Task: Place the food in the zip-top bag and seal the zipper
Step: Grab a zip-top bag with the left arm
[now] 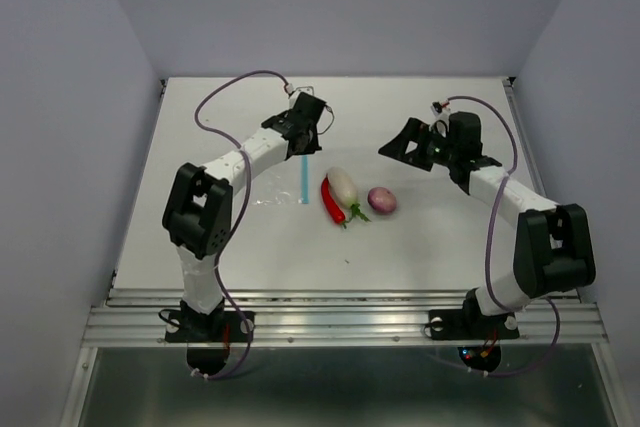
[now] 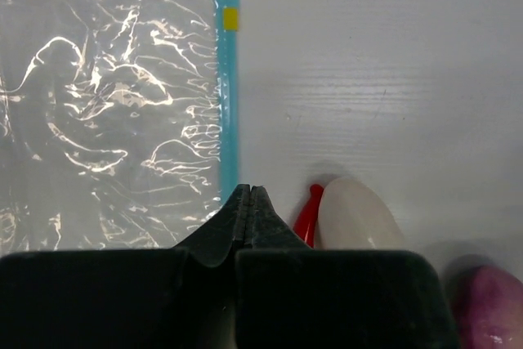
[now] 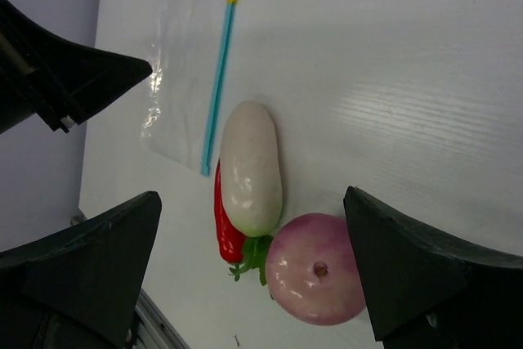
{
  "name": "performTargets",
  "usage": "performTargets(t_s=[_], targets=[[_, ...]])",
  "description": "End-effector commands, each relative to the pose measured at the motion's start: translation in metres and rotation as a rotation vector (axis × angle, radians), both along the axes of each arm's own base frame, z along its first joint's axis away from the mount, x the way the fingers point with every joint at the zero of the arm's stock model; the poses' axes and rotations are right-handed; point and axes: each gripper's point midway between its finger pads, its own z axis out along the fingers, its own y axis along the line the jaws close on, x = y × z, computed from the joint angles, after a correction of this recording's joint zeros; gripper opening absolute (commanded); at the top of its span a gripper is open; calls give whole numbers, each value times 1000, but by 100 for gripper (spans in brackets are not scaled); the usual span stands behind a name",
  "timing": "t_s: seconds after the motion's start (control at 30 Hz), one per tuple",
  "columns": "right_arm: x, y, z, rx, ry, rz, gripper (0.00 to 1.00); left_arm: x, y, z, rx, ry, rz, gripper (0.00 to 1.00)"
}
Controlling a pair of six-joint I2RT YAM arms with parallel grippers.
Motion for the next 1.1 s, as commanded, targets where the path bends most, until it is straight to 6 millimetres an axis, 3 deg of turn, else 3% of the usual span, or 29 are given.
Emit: performTargets(t_s=[0.0, 0.07, 0.1, 0.17, 0.3, 0.53, 0.7, 0.87, 1.07], targets=[[23, 15, 33, 32, -111, 32, 100, -1, 9, -8, 60, 69, 9, 3], [26, 12, 33, 18, -109, 7, 100, -8, 19, -34, 131, 142, 31, 12], [28, 10, 31, 6, -108, -6, 100, -7, 22, -40, 151, 150, 35, 23], [27, 4, 26, -21, -102, -31, 100, -8, 23, -51, 173, 172, 25, 31], [25, 3, 18, -31, -90, -28, 100, 0, 18, -58, 169, 173, 11, 43], [24, 3, 15, -46, -90, -19, 100, -2, 25, -83, 178, 225, 19, 48], [24, 1, 14, -53, -88, -26, 100, -2, 17, -80, 120, 209, -21, 52], [23, -1, 10, -64, -76, -34, 100, -5, 30, -94, 158, 239, -2, 53], [24, -5, 9, -84, -80, -58, 100, -13, 38, -115, 141, 273, 4, 40]])
